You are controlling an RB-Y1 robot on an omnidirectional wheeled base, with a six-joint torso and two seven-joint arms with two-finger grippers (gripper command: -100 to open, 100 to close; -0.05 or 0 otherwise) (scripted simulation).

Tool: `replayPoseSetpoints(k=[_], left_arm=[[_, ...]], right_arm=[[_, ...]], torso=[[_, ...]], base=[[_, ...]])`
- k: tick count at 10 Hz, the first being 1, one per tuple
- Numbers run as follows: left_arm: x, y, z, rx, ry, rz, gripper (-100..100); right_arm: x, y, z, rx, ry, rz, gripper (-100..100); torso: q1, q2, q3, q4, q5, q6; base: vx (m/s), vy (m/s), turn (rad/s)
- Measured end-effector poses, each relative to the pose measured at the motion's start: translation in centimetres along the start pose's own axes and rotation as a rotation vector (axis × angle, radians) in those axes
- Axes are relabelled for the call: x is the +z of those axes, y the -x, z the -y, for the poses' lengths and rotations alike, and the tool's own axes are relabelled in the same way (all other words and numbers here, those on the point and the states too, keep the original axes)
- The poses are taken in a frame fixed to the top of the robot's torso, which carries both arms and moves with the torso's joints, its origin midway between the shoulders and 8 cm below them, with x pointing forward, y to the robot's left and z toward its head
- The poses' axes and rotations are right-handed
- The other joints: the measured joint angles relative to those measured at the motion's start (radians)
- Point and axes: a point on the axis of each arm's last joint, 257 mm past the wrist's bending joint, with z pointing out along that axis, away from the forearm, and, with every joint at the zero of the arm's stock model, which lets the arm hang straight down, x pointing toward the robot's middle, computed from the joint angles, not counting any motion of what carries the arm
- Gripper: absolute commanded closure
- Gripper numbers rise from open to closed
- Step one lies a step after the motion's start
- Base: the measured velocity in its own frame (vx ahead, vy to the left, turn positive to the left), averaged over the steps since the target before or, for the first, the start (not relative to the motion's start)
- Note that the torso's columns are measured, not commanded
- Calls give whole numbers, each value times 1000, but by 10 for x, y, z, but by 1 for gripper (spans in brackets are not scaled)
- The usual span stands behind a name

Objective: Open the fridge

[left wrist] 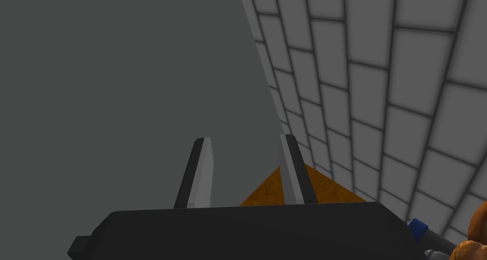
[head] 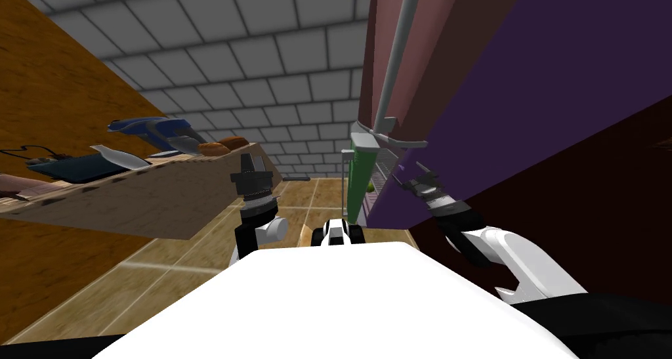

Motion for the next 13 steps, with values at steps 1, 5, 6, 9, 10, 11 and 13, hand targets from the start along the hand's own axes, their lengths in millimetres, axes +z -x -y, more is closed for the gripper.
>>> replayPoseSetpoints(k=[1,5,6,9,10,11,13], left_arm=[[0,0,0,0,0,0,0],[0,0,0,0,0,0,0],[0,0,0,0,0,0,0],[0,0,0,0,0,0,0],[0,0,0,0,0,0,0],[0,0,0,0,0,0,0],[0,0,0,0,0,0,0]], right_arm=[[-1,-7,4,-76,8,-22,-100],[-2,-20,13,-325,49,-63,-100],[-1,-24,17,-398,58,-76,-100],[-2,-34,30,-588,80,-109,-100],[-2,-36,34,-640,87,-115,-100],[-2,-37,36,-683,93,-120,-100],[-3,-38,41,-737,98,-126,-100]], torso=[[3,-1,-1,0,1,1],[-16,20,13,9,-4,19],[-20,27,18,11,-6,21],[-19,27,18,11,-5,21],[-18,26,17,11,-5,21],[-18,25,17,10,-5,21],[-20,26,17,11,-5,21]], base=[[58,144,-115],[48,148,-2],[55,133,-63],[42,102,-35],[31,80,-23],[26,72,-35],[24,54,-38]])
